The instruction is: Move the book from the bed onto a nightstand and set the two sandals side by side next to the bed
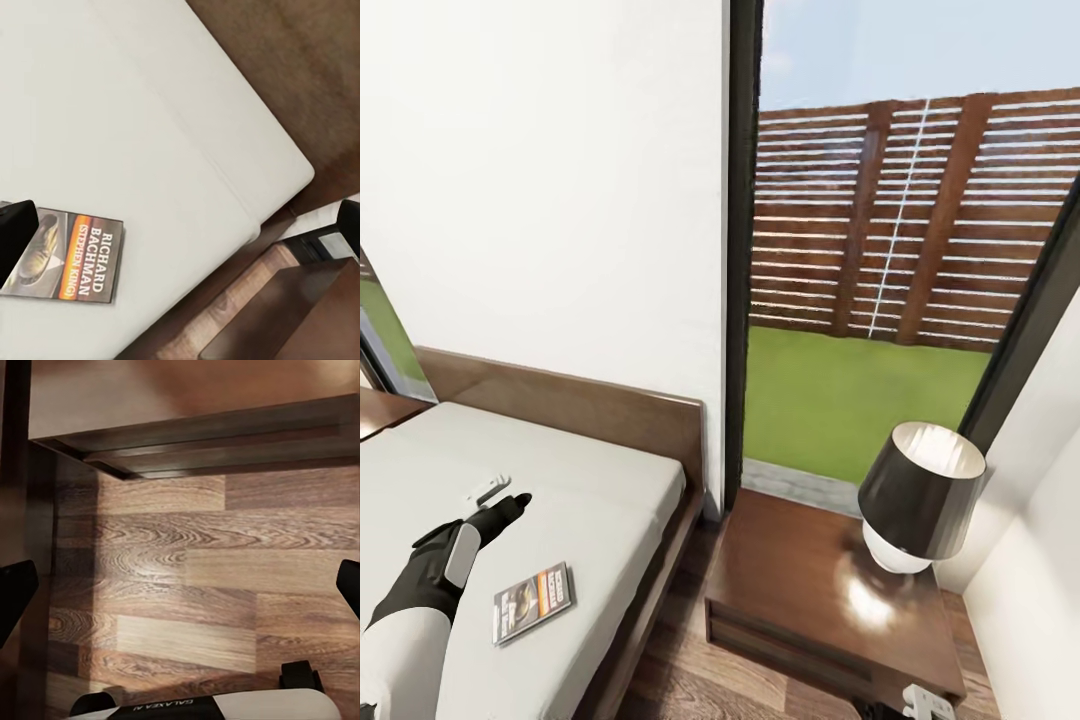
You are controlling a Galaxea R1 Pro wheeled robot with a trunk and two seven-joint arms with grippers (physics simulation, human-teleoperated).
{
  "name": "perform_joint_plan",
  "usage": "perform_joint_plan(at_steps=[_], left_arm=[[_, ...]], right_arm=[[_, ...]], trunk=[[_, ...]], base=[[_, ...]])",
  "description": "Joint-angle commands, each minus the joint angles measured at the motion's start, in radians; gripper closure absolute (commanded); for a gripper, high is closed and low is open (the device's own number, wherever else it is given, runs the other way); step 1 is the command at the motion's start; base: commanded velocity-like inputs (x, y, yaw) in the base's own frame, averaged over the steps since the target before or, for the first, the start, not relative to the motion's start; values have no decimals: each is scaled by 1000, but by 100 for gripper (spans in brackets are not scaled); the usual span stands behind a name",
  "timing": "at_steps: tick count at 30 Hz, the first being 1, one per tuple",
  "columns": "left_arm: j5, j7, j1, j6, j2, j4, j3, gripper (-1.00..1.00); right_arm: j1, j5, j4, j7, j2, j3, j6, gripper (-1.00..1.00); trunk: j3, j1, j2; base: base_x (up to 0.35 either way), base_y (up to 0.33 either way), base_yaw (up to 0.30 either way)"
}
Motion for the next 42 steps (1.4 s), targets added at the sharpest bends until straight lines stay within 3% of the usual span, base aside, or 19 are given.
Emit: perform_joint_plan(at_steps=[1, 14, 16, 21, 25, 42], left_arm=[[6, -2, -1, 6, 0, -1, 3, -100], [7, -35, -1, 9, 0, 0, 3, -100], [7, -39, -1, 9, -2, 1, 2, -100], [7, -40, -1, 9, -2, 1, 3, -100], [7, -40, -1, 9, -2, 1, 3, -100], [6, -41, 0, 8, -2, 1, 3, -100]], right_arm=[[-1, -9, 2, 4, -1, 3, -3, -100], [-1, -9, 2, 6, -1, 3, 3, -100], [-1, -9, -1, 34, -5, 5, 8, -100], [-1, 4, -2, 275, -11, 6, 9, -100], [-1, 48, -2, 354, -12, 5, 9, -100], [-1, 61, -1, 366, -6, 4, 8, -100]], trunk=[[-4, 1, -2], [-24, 1, -2], [-27, 1, -2], [-35, 1, -2], [-41, 1, -2], [-68, 1, -2]], base=[[0, 0, 0], [0, 0, 0], [0, 0, 0], [0, 0, 0], [0, 0, 0], [0, 0, 0]])
